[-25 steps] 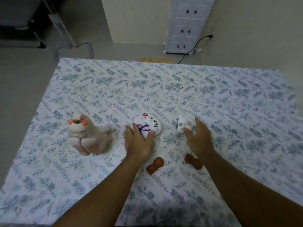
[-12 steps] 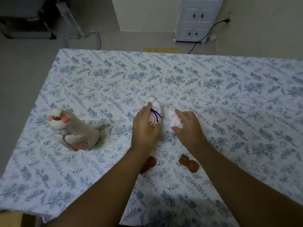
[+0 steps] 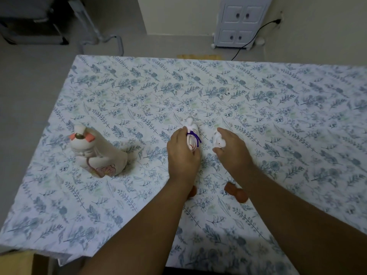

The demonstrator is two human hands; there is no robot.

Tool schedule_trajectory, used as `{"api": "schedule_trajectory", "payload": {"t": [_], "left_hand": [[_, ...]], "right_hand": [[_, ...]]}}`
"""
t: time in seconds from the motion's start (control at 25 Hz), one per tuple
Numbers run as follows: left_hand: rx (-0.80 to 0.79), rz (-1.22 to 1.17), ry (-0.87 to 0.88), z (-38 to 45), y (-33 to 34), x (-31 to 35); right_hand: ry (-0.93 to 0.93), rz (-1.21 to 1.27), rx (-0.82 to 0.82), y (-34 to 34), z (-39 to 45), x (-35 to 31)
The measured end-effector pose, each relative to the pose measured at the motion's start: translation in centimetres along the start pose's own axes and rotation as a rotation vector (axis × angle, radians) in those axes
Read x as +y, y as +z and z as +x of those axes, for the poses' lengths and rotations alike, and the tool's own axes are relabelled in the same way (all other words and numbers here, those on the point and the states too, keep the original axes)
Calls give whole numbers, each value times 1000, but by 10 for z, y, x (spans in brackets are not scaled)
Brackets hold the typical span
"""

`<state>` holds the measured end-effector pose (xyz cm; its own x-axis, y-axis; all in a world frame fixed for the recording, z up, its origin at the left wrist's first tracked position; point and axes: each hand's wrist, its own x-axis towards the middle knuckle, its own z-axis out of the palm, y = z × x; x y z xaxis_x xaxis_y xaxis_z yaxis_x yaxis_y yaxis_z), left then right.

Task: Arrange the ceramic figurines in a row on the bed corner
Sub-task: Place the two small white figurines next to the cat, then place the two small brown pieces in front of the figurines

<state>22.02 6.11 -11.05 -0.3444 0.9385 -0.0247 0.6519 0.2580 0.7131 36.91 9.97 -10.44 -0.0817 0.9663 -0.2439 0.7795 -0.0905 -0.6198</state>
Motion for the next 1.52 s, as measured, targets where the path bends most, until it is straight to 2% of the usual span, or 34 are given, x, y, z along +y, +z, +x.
{"api": "schedule_trajectory", "payload": {"t": [0.12,0.2,0.36,0.52,0.8,1.0,1.16,1.32,1.52], "left_hand": [[-92,-162,-95,-4,-12,5],[-141,-219,-58,-19,-26,5],[-197,-95,18,-63,-49,-16],[-367,77,36,-92,-54,-49],[-502,95,43,-87,-43,-55],[-490,15,41,-83,-47,-51],[-447,-74,75,-85,-55,-45],[-434,-148,94,-82,-54,-42],[-382,-92,133,-79,-44,-41]], "right_hand": [[51,28,-26,-9,-4,-5],[50,63,3,-17,-16,-10],[57,-5,75,-17,-64,0],[173,-146,25,-6,-108,33],[215,97,33,11,-134,49],[116,107,77,11,-135,31],[124,150,125,14,-128,18],[140,157,60,11,-125,8],[138,183,123,12,-120,0]]}}
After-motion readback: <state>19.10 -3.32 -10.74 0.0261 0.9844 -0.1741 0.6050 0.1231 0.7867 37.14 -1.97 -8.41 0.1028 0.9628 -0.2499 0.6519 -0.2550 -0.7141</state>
